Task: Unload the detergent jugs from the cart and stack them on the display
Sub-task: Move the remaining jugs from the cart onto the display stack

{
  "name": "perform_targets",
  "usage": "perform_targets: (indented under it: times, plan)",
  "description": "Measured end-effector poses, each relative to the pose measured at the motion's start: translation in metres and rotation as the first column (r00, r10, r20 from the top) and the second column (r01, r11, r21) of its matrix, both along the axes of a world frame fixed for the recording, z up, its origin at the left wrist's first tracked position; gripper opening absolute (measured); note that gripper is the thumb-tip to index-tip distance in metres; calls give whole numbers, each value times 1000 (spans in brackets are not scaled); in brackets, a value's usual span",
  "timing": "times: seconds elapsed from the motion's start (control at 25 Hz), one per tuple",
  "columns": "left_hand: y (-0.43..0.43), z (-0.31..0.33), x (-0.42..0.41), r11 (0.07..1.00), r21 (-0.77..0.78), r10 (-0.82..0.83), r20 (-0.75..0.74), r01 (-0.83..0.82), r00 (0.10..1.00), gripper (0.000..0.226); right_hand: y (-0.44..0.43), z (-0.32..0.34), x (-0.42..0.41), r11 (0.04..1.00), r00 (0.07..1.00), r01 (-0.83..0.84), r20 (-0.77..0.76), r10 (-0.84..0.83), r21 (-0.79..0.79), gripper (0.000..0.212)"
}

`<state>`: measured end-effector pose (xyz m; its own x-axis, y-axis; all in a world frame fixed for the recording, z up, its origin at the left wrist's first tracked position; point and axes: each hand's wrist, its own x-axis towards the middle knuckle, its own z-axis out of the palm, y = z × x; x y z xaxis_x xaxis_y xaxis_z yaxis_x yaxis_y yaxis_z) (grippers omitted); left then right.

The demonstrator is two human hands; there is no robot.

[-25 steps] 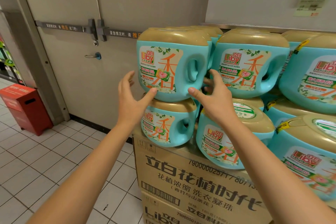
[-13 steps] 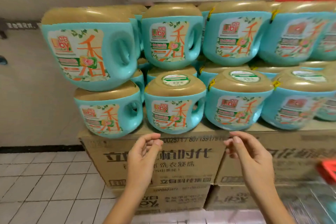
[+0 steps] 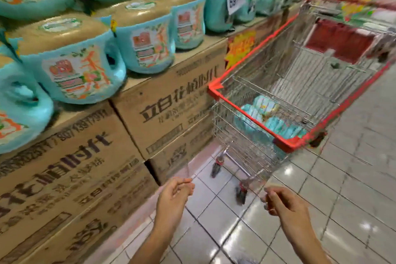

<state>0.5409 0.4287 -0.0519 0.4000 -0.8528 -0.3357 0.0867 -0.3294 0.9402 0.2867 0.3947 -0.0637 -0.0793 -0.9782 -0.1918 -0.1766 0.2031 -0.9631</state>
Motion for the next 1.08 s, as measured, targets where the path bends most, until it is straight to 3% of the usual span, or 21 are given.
perform_targets:
  times: [0.16, 0.36, 0.6, 1.08]
  plan:
    - [-38, -16, -89, 993, 46, -108, 25, 107, 994, 13, -7, -5, -89, 995, 998, 50, -40, -47, 89, 17]
    - [-87, -15, -197, 970, 51, -238, -1, 238, 971, 15, -35, 8, -183, 991, 993, 106, -64, -101, 78, 15]
    - [-168, 5, -267, 953, -65, -298, -16, 296, 955, 17, -88, 23, -250, 983, 985, 174, -24, -173, 56, 16]
    - [-421, 53, -349, 959, -201, -198, 16, 197, 980, 17, -376, 83, -322, 978, 997, 39, -52, -50, -204, 15]
